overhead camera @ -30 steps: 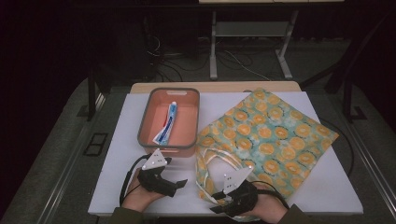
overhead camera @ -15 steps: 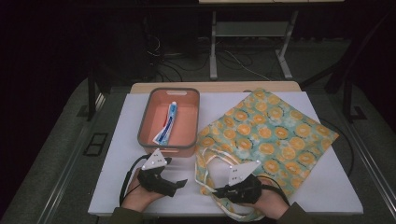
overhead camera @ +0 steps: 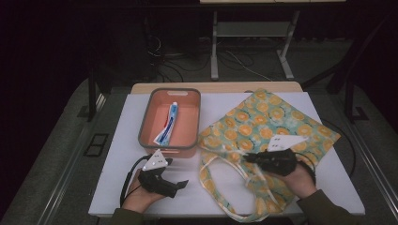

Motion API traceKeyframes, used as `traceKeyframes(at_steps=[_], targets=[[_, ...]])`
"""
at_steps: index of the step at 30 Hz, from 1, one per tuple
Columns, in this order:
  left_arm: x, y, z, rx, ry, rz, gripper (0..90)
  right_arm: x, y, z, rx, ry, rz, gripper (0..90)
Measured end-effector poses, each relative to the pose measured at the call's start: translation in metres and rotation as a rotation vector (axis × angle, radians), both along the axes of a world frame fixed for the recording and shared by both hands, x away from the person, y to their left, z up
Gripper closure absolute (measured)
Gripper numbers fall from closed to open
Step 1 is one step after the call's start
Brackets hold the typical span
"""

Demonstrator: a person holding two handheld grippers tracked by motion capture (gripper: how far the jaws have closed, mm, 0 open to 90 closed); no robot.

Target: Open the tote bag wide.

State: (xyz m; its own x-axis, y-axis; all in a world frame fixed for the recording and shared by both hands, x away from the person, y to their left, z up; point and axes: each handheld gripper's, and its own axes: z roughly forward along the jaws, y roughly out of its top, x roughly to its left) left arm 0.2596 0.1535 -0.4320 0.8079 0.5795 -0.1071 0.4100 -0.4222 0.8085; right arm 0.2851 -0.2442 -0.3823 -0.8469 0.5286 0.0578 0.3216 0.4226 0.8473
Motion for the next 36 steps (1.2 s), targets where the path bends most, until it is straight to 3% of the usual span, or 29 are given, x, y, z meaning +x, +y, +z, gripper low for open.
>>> traceKeyframes(at_steps=[9, 16, 19, 24, 26, 28, 32, 36], targets=[[0.000, 0.000, 0.000, 0.001, 0.002, 0.001, 1.8, 0.032, -0.066, -0.004, 0.002, 0.009, -0.225, 88.2], [0.000, 0.000, 0.000, 0.001, 0.001, 0.003, 1.7, 0.053, -0.096, -0.017, -0.072, 0.026, -0.358, 88.2], [0.000, 0.000, 0.000, 0.001, 0.002, 0.002, 1.7, 0.062, -0.106, -0.029, -0.116, 0.066, -0.409, 88.2], [0.000, -0.001, -0.001, 0.001, 0.002, 0.000, 1.7, 0.072, -0.109, -0.050, -0.183, 0.158, -0.437, 87.0], [0.000, 0.000, -0.001, 0.001, 0.002, 0.000, 1.7, 0.074, -0.109, -0.056, -0.208, 0.185, -0.443, 82.2], [0.000, 0.000, 0.000, 0.000, 0.002, -0.001, 1.7, 0.075, -0.110, -0.056, -0.194, 0.190, -0.457, 71.7], [0.000, 0.000, 0.000, -0.001, 0.002, 0.000, 1.7, 0.069, -0.114, -0.036, -0.104, 0.157, -0.477, 46.1], [0.000, -0.001, 0.000, -0.002, 0.003, 0.000, 1.7, 0.056, -0.106, -0.012, -0.045, 0.100, -0.436, 37.4]])
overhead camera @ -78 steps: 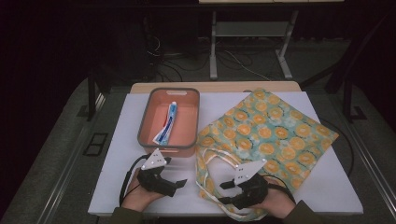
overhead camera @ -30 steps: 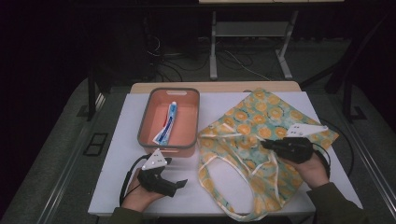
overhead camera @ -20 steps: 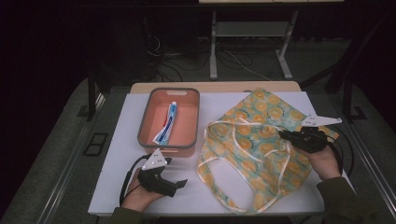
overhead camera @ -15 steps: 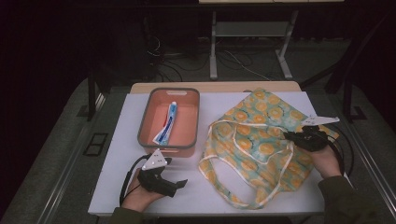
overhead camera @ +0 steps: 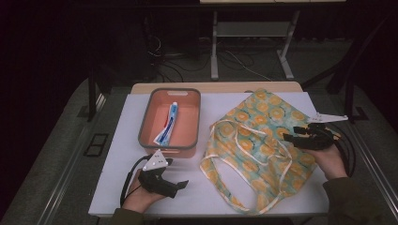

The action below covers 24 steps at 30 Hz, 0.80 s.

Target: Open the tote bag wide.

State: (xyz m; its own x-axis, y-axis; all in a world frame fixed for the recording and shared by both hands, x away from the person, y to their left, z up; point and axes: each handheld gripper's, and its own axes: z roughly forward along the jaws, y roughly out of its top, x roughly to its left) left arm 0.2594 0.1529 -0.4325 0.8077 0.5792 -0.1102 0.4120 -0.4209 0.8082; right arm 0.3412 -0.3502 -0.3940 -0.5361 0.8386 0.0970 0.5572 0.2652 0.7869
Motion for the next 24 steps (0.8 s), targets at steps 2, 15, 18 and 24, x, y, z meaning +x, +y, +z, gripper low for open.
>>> traceKeyframes(at_steps=[2, 15, 18, 24], targets=[[0.000, 0.000, 0.000, 0.002, 0.000, -0.001, 1.7, -0.006, 0.009, 0.008, 0.016, -0.009, 0.049, 36.2], [0.000, 0.000, 0.000, -0.001, 0.002, -0.002, 1.8, -0.025, 0.101, -0.010, -0.045, 0.062, 0.370, 54.0], [0.000, 0.000, 0.000, 0.002, 0.003, -0.002, 1.8, -0.023, 0.112, -0.021, -0.101, 0.075, 0.374, 53.6], [0.000, 0.000, 0.000, -0.001, 0.002, -0.001, 1.8, -0.018, 0.122, -0.041, -0.171, 0.089, 0.381, 54.0]])
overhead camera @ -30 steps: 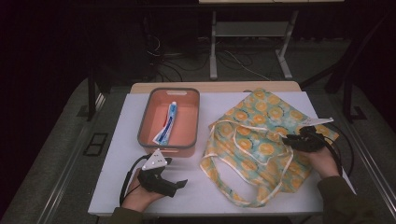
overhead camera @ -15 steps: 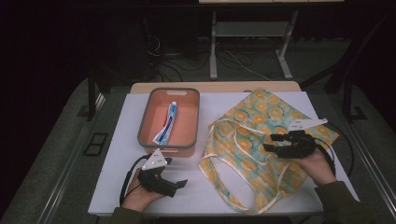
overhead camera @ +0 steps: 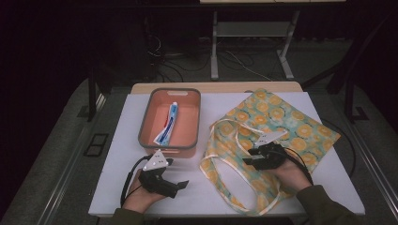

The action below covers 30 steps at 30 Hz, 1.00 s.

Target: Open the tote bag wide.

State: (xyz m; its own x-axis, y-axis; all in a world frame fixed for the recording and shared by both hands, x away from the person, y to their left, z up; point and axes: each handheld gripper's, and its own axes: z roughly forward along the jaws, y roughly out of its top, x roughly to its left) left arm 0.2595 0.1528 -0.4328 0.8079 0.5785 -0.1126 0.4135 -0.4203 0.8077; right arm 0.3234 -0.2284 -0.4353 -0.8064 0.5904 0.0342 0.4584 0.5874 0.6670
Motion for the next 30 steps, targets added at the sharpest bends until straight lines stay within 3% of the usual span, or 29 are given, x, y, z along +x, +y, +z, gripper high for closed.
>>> traceKeyframes(at_steps=[8, 15, 19, 30], targets=[[0.000, 0.000, 0.000, -0.001, 0.000, 0.000, 1.8, 0.000, 0.008, -0.010, -0.040, -0.004, 0.017, 57.0], [0.000, 0.000, 0.000, -0.001, 0.000, -0.001, 1.8, 0.000, 0.007, -0.012, -0.030, -0.034, 0.008, 87.3], [0.000, 0.001, 0.000, -0.004, -0.001, 0.000, 1.8, 0.002, 0.005, -0.010, -0.036, -0.057, 0.001, 89.4], [0.000, 0.000, 0.000, 0.004, 0.002, -0.001, 1.8, 0.023, -0.028, 0.028, 0.138, -0.140, -0.128, 89.4]])
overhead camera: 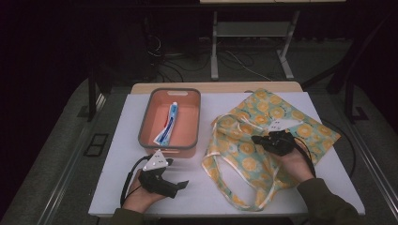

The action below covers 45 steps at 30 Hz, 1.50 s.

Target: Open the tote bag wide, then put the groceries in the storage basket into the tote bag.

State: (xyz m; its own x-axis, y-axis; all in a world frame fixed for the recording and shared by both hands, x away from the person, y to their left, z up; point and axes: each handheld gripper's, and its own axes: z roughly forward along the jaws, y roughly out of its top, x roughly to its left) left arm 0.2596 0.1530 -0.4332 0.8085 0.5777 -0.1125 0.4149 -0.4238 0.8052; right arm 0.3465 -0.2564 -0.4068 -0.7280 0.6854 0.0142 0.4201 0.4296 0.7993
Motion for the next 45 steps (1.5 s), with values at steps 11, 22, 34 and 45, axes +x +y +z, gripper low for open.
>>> traceKeyframes(at_steps=[11, 22, 34, 45], targets=[[0.000, 0.000, 0.000, -0.001, 0.000, -0.002, 1.8, 0.018, -0.020, 0.025, 0.134, -0.063, -0.092, 89.7], [-0.004, 0.001, 0.009, -0.039, -0.018, -0.041, 2.6, 0.017, -0.022, 0.023, 0.137, -0.055, -0.091, 89.7], [-0.006, 0.003, 0.030, -0.105, -0.006, -0.084, 4.1, 0.017, -0.022, 0.023, 0.142, -0.052, -0.088, 89.7], [0.025, 0.002, 0.064, -0.100, -0.054, -0.037, 6.4, 0.017, -0.020, 0.022, 0.138, -0.043, -0.072, 89.7]])
